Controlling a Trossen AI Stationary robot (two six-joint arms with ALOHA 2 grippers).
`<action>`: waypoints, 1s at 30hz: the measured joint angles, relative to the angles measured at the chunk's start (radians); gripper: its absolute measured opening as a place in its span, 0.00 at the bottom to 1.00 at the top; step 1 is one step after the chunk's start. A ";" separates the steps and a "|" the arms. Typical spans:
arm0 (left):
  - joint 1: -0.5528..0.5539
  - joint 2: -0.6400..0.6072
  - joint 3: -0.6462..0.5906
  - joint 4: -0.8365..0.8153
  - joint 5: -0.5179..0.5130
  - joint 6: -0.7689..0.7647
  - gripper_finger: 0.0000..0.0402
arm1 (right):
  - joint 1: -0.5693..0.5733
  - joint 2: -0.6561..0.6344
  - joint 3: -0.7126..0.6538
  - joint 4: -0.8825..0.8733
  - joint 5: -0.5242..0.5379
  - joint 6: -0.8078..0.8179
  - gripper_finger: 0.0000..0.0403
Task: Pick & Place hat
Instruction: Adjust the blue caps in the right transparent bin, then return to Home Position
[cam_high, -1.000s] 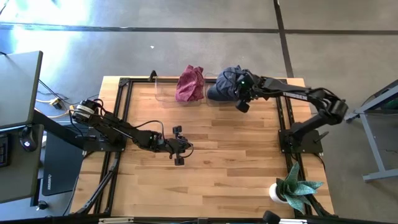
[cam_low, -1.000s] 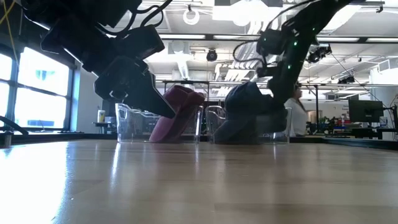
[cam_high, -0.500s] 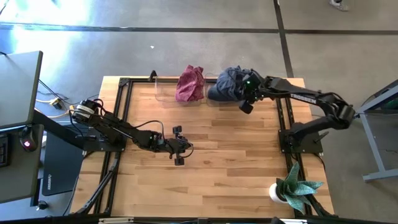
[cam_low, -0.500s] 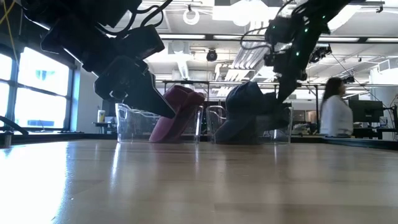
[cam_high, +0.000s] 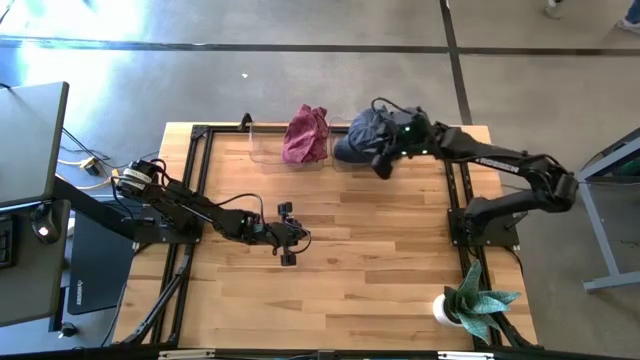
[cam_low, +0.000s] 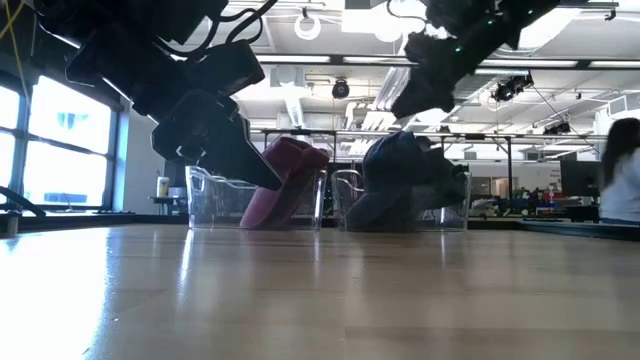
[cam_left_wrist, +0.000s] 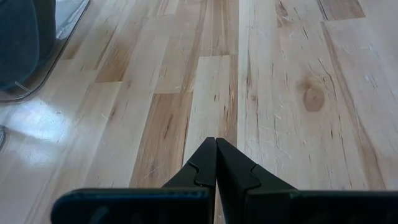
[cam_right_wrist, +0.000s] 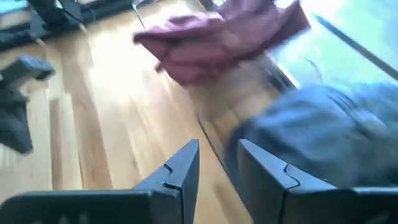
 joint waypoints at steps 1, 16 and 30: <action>0.000 0.000 0.000 0.000 0.000 0.000 0.00 | 0.013 0.018 0.000 0.034 0.011 0.008 0.26; 0.000 0.000 0.000 -0.001 0.000 0.000 0.00 | 0.025 0.236 0.000 -0.071 0.376 -0.057 0.01; -0.019 -0.048 -0.001 -0.076 0.029 -0.026 0.00 | 0.240 0.010 0.000 -0.104 0.291 -0.002 0.03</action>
